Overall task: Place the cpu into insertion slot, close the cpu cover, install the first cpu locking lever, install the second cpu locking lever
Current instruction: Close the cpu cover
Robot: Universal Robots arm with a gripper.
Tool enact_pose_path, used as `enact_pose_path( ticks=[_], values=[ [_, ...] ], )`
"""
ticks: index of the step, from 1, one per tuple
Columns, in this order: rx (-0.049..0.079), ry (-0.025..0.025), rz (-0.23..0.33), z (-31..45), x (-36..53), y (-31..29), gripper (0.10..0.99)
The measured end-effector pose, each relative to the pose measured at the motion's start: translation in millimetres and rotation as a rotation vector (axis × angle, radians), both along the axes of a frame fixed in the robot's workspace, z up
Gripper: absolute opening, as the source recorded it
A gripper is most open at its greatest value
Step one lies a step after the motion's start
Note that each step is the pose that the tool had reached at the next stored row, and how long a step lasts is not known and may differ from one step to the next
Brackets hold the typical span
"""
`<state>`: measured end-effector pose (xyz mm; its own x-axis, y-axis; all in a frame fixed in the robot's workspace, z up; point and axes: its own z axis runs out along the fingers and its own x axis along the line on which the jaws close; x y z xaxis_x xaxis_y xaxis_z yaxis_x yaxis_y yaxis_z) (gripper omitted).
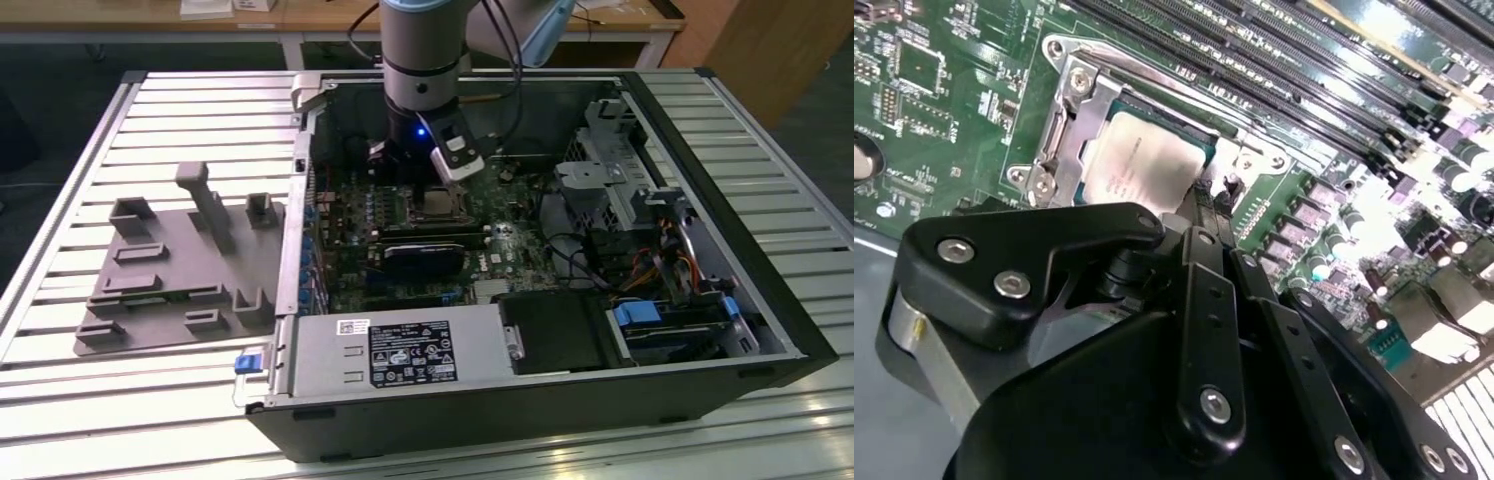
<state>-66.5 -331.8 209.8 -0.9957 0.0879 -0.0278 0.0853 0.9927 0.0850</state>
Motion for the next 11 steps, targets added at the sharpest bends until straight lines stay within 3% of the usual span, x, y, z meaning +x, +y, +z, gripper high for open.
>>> enact_pose_path(
  ticks=[8,11],
  values=[
    [0.0,0.0001,0.0,3.5,0.3,0.0,0.102],
    [0.0,0.0001,0.0,3.5,5.6,0.0,0.102]
  ],
)
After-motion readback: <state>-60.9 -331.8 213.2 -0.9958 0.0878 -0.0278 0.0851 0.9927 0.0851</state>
